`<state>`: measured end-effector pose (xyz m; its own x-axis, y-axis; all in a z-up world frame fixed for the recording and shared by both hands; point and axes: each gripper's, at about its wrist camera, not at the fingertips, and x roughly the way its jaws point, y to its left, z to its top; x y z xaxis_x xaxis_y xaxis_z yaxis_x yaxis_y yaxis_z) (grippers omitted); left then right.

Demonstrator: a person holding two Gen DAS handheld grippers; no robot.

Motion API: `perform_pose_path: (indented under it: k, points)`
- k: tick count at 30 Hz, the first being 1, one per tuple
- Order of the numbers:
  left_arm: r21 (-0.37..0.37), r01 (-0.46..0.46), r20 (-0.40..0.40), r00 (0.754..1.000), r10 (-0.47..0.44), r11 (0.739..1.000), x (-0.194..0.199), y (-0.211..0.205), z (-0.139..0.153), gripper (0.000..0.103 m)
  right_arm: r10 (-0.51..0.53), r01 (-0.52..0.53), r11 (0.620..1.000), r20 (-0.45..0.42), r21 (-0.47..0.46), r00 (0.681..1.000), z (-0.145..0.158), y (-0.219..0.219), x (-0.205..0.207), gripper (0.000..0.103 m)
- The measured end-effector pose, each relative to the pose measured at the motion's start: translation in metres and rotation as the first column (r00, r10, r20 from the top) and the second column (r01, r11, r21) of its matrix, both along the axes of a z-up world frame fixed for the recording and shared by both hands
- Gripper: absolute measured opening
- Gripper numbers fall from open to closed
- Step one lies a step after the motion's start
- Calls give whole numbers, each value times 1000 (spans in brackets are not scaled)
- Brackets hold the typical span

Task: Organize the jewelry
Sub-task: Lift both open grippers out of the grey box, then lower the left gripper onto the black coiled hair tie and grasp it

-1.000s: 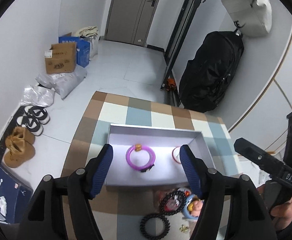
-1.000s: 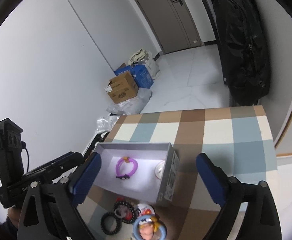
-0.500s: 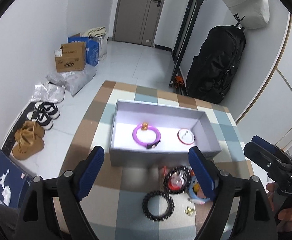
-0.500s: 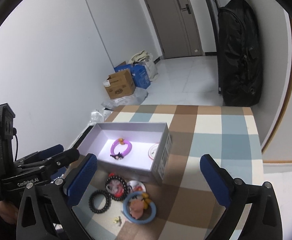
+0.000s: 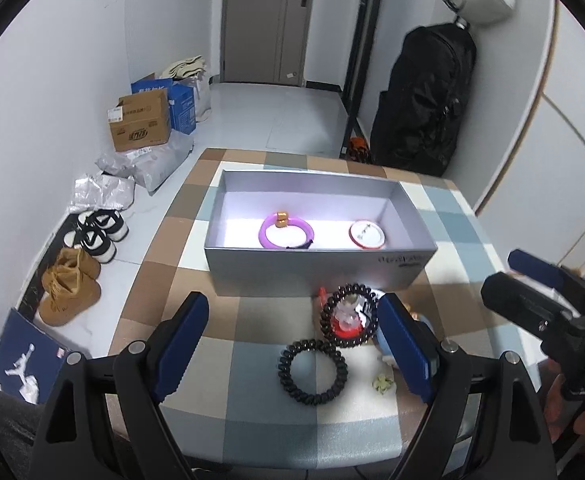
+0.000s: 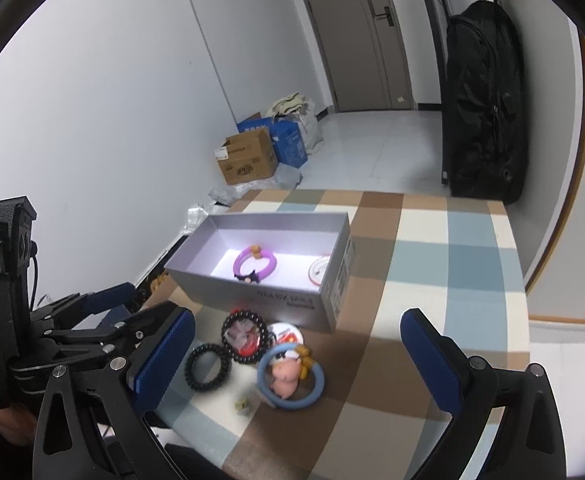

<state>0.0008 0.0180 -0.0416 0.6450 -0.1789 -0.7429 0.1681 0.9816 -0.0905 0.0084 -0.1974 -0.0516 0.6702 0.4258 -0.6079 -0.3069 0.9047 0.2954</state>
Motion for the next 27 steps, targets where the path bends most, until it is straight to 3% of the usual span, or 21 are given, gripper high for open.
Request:
perform_pose_path:
  k: [6, 10, 15, 19, 25, 27]
  points:
    - [1, 66, -111, 992, -66, 998, 2, -5, -21, 83, -7, 7, 1000, 5, -7, 1000, -2, -2, -7, 103]
    - [49, 98, -152, 984, -89, 994, 0, -11, -29, 83, -16, 16, 1000, -10, -6, 1000, -4, -4, -8, 103]
    - [25, 96, -204, 975, -89, 995, 3, -8, -34, 83, -22, 21, 1000, -12, -7, 1000, -5, -6, -8, 103]
    - [23, 95, -241, 967, -87, 995, 5, -9, -41, 70, -28, 28, 1000, -26, -5, 999, -6, -8, -6, 103]
    - [38, 99, -256, 963, -86, 994, 8, -11, -46, 61, -27, 27, 1000, -23, 4, 999, -4, -9, -7, 103]
    - [82, 105, -244, 966, -83, 991, 6, -15, -46, 55, -24, 24, 1000, -21, 4, 1000, -3, -9, -8, 103]
